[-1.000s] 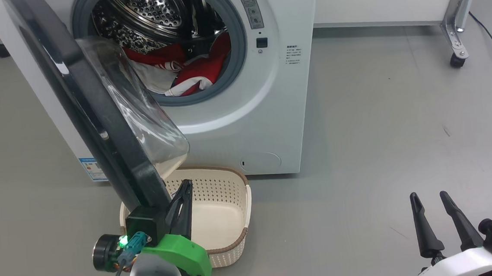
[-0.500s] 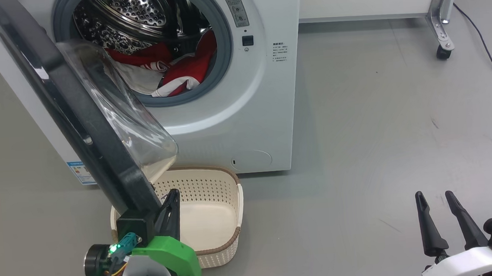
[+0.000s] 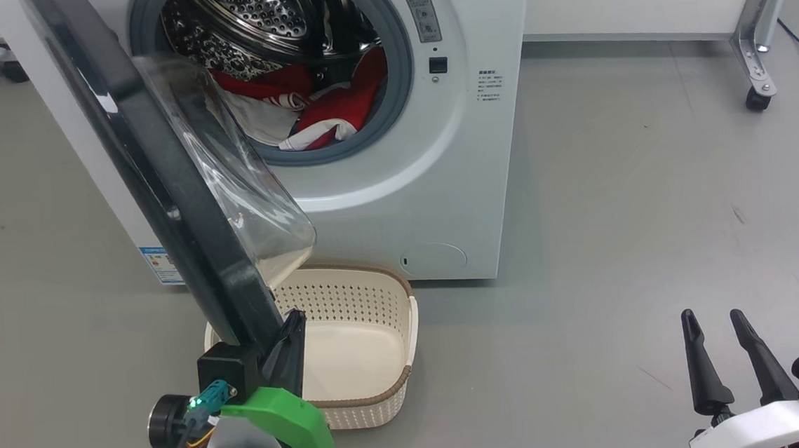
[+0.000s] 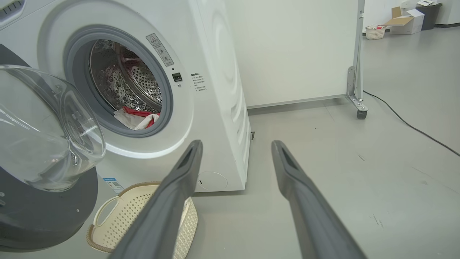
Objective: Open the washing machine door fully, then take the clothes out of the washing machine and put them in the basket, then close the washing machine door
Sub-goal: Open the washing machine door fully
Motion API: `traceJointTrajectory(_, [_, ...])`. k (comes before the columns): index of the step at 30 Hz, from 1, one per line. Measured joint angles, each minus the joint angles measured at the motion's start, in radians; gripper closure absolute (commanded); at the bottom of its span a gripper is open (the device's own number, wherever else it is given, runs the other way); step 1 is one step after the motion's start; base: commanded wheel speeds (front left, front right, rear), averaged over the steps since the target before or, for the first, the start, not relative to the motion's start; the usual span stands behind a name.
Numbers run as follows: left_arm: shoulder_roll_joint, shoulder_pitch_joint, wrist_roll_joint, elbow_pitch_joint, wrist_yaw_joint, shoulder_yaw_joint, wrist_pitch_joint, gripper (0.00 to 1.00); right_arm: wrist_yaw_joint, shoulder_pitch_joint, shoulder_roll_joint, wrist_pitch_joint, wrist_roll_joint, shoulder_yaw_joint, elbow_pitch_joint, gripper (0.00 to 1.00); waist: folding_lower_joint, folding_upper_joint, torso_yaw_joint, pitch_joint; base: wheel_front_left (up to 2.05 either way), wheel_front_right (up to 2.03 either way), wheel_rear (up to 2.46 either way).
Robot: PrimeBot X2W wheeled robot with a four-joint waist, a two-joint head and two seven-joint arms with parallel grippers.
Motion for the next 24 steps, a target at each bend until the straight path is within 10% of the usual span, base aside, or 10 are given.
traceJointTrajectory(24, [-0.010, -0.008, -0.025, 0.043, 0.013, 0.024, -0.066, 1.00, 0.015, 0.009, 0.009, 0.000, -0.014, 0.001, -0.009, 0.00, 0.0000, 0.0000, 0.172, 0.012, 0.00, 0.00, 0.00])
